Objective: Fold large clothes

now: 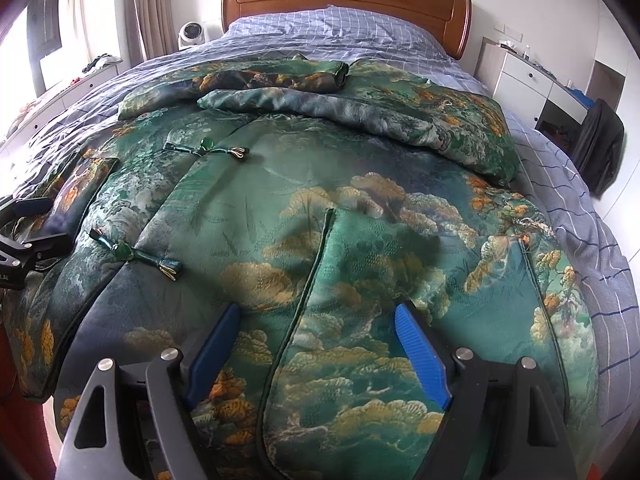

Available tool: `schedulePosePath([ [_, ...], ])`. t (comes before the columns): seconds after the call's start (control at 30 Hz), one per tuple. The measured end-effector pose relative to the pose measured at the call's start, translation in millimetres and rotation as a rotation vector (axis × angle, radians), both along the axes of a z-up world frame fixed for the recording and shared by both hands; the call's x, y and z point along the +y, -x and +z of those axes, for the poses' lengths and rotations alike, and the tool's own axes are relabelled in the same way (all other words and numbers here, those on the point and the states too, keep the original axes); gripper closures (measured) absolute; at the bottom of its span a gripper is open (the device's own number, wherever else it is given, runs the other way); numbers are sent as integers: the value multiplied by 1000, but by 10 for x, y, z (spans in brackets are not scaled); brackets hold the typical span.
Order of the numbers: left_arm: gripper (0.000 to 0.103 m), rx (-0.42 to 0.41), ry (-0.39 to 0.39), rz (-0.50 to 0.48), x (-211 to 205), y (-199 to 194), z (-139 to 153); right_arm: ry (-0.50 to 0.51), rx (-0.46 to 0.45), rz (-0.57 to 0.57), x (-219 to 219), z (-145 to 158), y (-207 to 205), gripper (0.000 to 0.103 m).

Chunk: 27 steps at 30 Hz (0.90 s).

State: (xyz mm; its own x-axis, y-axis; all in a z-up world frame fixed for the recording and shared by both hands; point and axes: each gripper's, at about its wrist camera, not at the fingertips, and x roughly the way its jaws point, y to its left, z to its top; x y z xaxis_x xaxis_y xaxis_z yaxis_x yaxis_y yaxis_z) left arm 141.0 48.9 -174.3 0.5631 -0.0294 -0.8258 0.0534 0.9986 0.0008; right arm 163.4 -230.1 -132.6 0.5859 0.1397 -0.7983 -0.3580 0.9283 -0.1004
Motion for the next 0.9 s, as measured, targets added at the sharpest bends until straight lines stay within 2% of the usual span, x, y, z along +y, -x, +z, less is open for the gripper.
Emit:
schedulePosePath([
  [0.37, 0, 76, 26, -65, -74, 322, 118, 10, 64, -36, 3, 87, -28, 21],
  [0.53, 1, 82, 60, -90, -86, 488, 231, -27, 65, -63, -54, 183, 11, 21],
  [0.63, 1, 83, 108, -97, 15, 620, 389, -57, 57, -71, -133, 305, 46, 21],
  [0.7, 1, 55, 145, -75, 196, 718, 537, -88, 45, -84, -275, 443, 68, 21],
  [0.8, 1, 5, 200, 30, 680, 811, 697, -116, 19, -147, -637, 655, 97, 21],
  [0.9, 1, 33, 271, 149, 1103, 779, 586, -150, 42, -211, -1090, 752, 114, 21],
])
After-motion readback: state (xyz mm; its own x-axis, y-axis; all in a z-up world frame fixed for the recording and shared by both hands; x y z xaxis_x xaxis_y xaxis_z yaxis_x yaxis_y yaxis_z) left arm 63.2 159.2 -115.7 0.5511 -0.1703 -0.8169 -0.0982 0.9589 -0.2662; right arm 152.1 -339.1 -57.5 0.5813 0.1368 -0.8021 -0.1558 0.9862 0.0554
